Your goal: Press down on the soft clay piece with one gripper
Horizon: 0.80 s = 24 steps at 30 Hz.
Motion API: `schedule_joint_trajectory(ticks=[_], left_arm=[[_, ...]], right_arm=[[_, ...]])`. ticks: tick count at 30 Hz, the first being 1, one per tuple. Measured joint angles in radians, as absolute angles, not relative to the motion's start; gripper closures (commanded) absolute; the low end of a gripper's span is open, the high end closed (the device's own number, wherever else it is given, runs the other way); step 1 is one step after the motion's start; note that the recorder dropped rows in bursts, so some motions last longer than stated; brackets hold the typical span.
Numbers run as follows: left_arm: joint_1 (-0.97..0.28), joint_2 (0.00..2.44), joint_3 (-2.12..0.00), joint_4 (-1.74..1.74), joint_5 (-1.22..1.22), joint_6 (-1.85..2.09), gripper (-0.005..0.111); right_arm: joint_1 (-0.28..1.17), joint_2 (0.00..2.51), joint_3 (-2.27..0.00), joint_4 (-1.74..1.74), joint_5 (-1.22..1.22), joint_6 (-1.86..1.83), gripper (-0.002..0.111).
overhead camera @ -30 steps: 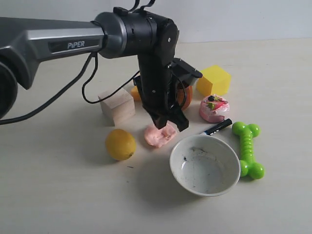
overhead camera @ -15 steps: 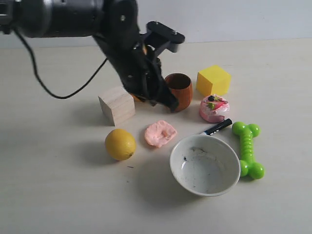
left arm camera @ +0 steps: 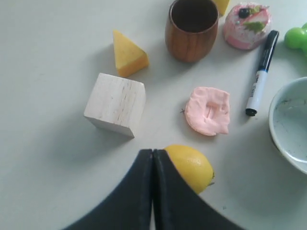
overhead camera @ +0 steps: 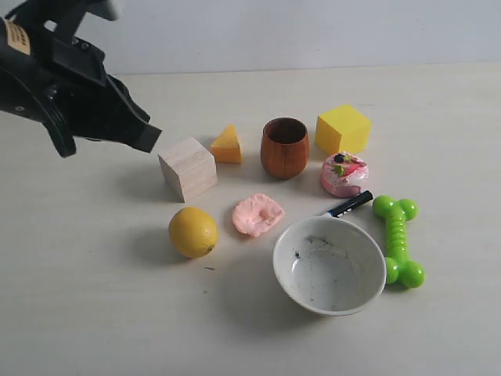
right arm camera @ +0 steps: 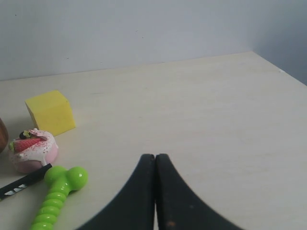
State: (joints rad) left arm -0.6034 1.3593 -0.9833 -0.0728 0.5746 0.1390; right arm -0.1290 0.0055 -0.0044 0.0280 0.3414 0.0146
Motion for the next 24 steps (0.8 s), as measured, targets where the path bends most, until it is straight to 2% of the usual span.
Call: schedule_joint_trajectory(ticks=[17,21,24], left_arm=[[-0.599,1.289,-0.971,-0.034,0.575,0.177,0.107],[-0.539,1.132,-0.913,-0.015,0.515,0.182,0.107],[-0.419,0.972,-0.849,-0.032,0.446,0.182,0.107]], right_arm=[[-0.129,0.006,-0.004,0.028,0.341,0.015,0.108],[-0.129,0.006,-0.004,0.028,0.341,0.015,0.108],[-0.129,0.006,-0.004,0.028,0.341,0.015,0.108]])
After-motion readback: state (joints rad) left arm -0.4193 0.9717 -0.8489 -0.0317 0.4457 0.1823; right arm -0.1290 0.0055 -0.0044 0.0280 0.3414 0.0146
